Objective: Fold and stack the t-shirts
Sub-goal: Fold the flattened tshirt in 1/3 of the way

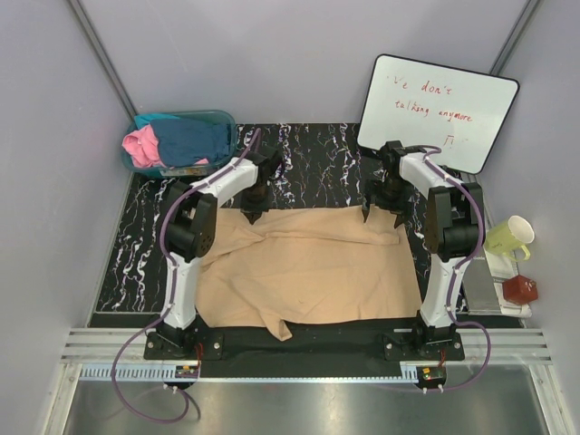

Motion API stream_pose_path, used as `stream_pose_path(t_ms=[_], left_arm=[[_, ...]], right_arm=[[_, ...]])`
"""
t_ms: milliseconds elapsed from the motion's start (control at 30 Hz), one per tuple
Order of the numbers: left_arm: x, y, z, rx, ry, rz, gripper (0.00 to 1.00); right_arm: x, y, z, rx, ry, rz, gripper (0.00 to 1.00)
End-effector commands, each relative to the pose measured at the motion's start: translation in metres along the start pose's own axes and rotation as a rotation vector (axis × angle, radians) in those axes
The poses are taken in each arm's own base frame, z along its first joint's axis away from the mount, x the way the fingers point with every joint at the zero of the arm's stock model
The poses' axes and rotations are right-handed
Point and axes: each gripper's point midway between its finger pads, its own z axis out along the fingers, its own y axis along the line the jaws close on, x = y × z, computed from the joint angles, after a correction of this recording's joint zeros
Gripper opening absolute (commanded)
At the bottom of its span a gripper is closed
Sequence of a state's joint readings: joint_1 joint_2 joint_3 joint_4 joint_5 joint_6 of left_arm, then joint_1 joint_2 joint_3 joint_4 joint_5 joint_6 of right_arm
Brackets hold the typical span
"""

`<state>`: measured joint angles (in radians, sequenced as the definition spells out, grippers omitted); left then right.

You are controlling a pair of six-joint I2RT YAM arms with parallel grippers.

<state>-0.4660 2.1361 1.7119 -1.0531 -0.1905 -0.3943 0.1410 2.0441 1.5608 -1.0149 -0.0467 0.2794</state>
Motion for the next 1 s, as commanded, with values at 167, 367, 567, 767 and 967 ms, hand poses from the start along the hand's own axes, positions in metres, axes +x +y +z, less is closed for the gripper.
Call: stream_pose_path(t_ms=[167,367,567,767,967], left_arm=[[0.007,0.024,-0.014,-0.026,0.008,-0.023,0.0],[0.04,0.041,-0.018,-0.056,0.042,-0.014,0.0],[0.071,0.04,-0.008,-0.027,0.11,-0.009,0.0],[0.085,0.035,-0.02,0.04,0.111,0.001,0.0],[0.111,0.027,-0.026,0.104,0.142,0.023,0.0]], right_arm=[[-0.001,-0.001,-0.006,-0.007,-0.025,-0.017,1.0],[-0.002,-0.001,-0.002,-0.012,-0.02,-0.015,1.0],[-0.002,0.001,-0.002,-0.018,-0.018,-0.015,1.0],[-0.001,0.001,0.0,-0.02,-0.017,-0.015,1.0],[-0.001,0.002,0.001,-0.026,-0.013,-0.009,1.0]])
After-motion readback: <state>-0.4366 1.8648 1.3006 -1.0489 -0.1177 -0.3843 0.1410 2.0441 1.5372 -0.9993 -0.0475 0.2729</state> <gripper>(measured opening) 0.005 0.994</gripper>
